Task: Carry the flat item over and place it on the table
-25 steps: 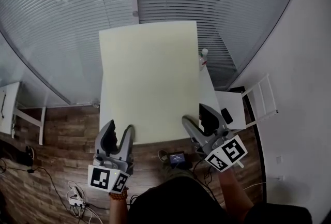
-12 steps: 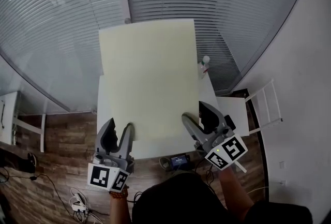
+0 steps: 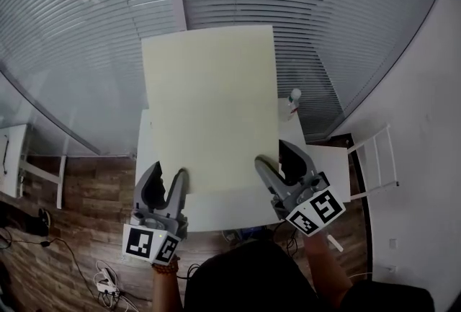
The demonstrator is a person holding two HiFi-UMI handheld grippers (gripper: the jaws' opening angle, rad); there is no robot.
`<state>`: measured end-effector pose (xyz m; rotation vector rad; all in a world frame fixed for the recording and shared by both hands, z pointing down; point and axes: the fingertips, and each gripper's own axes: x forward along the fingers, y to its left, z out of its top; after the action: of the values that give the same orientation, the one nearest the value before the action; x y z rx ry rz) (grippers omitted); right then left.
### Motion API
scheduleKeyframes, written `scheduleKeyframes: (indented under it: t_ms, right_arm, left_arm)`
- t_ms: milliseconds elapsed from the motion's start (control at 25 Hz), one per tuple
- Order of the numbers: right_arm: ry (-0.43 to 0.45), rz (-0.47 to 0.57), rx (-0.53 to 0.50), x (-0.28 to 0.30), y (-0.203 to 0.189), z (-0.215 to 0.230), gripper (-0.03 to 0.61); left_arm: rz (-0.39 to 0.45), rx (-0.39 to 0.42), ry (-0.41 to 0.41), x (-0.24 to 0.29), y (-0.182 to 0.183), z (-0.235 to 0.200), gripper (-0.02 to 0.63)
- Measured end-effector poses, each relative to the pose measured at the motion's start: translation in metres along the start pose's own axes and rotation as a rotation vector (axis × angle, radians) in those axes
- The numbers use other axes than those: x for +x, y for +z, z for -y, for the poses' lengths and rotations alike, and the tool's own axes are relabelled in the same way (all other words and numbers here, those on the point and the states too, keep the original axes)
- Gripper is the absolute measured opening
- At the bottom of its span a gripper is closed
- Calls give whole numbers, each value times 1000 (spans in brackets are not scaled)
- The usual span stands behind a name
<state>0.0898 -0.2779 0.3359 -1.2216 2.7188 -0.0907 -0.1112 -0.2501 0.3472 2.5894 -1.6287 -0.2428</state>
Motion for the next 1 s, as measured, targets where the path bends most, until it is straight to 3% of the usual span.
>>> scheduleKeyframes:
  t_ms: [1000]
  right_arm:
    - [-6, -8, 29, 22, -14, 64, 241]
  left_arm:
    - [-23, -3, 7, 64, -21, -2, 202]
